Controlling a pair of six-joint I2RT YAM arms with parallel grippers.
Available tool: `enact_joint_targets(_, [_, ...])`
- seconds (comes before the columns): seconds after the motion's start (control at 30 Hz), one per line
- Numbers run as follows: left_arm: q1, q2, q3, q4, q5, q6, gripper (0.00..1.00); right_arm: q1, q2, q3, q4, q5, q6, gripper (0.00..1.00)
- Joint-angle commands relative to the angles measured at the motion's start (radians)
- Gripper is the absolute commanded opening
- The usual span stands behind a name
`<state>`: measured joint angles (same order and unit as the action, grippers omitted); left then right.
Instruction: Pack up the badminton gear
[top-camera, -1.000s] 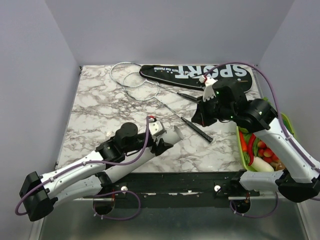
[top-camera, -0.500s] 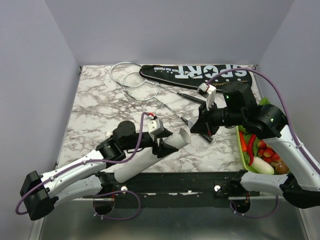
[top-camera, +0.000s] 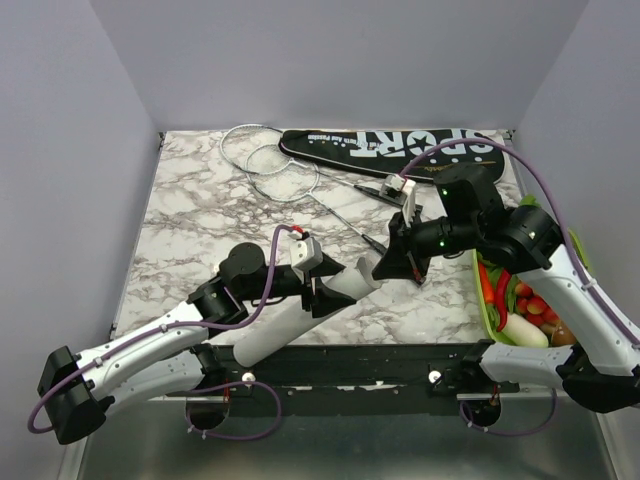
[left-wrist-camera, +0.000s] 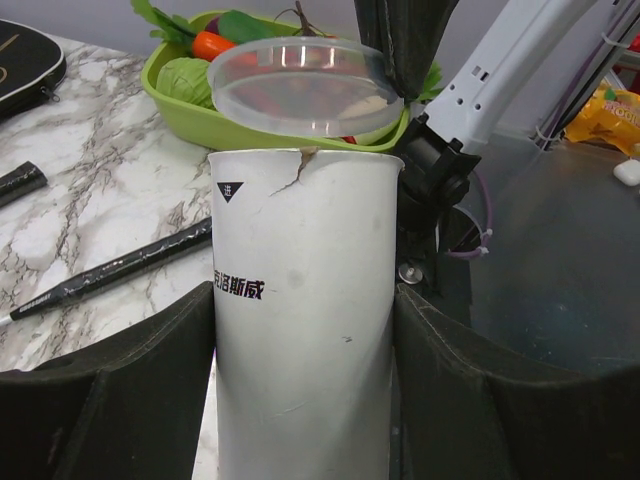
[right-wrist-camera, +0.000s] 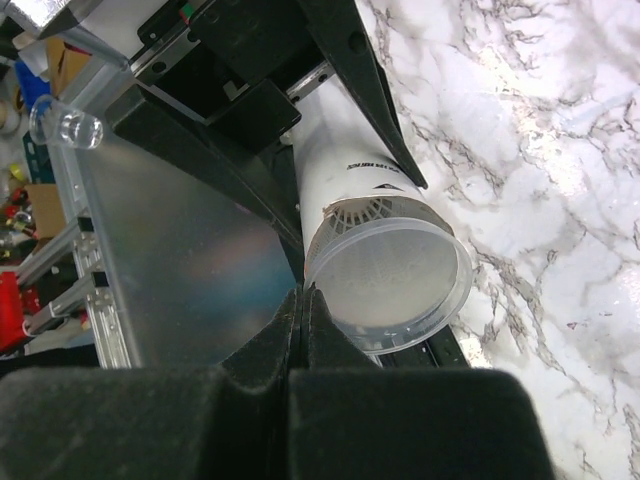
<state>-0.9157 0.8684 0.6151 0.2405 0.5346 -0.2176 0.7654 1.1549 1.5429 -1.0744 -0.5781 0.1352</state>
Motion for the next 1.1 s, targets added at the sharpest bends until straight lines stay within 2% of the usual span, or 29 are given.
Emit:
enact_joint_targets(0.0, [0.001, -0.022, 0.026, 0.045, 0.021, -0.019, 0.0, -0.002, 0.017, -0.013, -0.007, -0.086, -0.014, 0.01])
enact_joint_targets(1.0, [0.003, -0.039, 0.025, 0.034, 0.004, 0.009, 0.0, -0.002, 0.083, -0.052, 0.036, -0.212, -0.025, 0.01])
enact_joint_targets(1.07, [0.003, -0.039, 0.026, 0.031, 0.005, 0.009, 0.0, -0.002, 0.083, -0.056, 0.042, -0.216, -0.019, 0.06])
